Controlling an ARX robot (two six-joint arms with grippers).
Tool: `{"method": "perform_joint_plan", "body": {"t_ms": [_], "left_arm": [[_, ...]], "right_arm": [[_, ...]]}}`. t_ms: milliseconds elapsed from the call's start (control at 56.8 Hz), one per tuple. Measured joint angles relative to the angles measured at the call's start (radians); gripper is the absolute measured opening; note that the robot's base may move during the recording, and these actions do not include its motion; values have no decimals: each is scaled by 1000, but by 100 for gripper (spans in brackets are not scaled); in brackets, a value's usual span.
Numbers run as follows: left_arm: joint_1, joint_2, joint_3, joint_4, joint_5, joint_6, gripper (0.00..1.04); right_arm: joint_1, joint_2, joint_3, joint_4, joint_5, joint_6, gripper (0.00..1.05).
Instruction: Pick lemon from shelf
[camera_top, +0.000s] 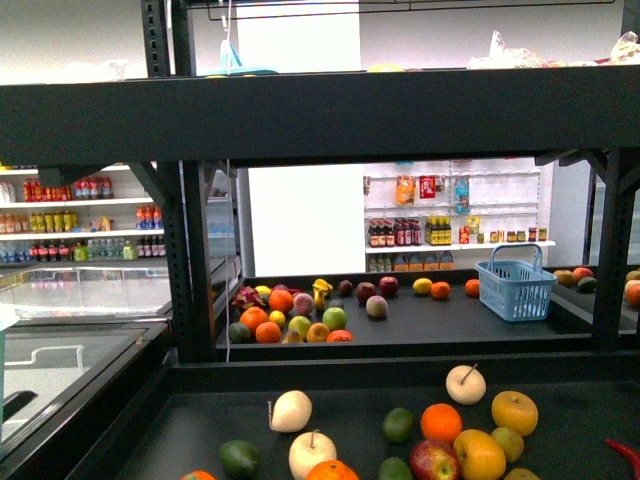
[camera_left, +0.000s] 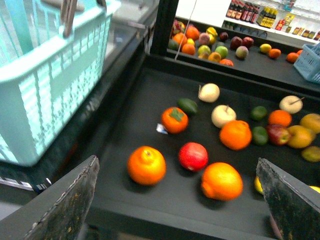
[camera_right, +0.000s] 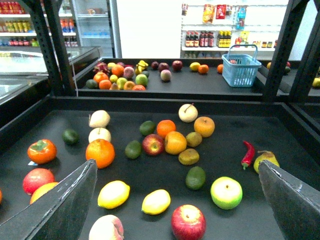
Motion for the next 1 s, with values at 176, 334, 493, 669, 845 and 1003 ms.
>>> {"method": "perform_joint_plan", "body": {"t_ms": [176, 334, 493, 669, 845, 1003], "left_arm": [[267, 399, 270, 45, 251, -290, 97], [439, 745, 549, 76, 340, -414, 97], [488, 1038, 802, 93, 347, -533, 97], [468, 1258, 997, 92, 314, -608, 97], [439, 1408, 1157, 92, 280, -646, 97], [414, 1519, 1281, 95, 244, -663, 97]], "right_arm": [[0, 0, 0, 0, 0, 0, 97], [0, 0, 0, 0, 0, 0, 97], [0, 0, 0, 0, 0, 0, 97], [0, 0, 0, 0, 0, 0, 97], [0, 0, 0, 0, 0, 0, 97], [0, 0, 0, 0, 0, 0, 97]]}}
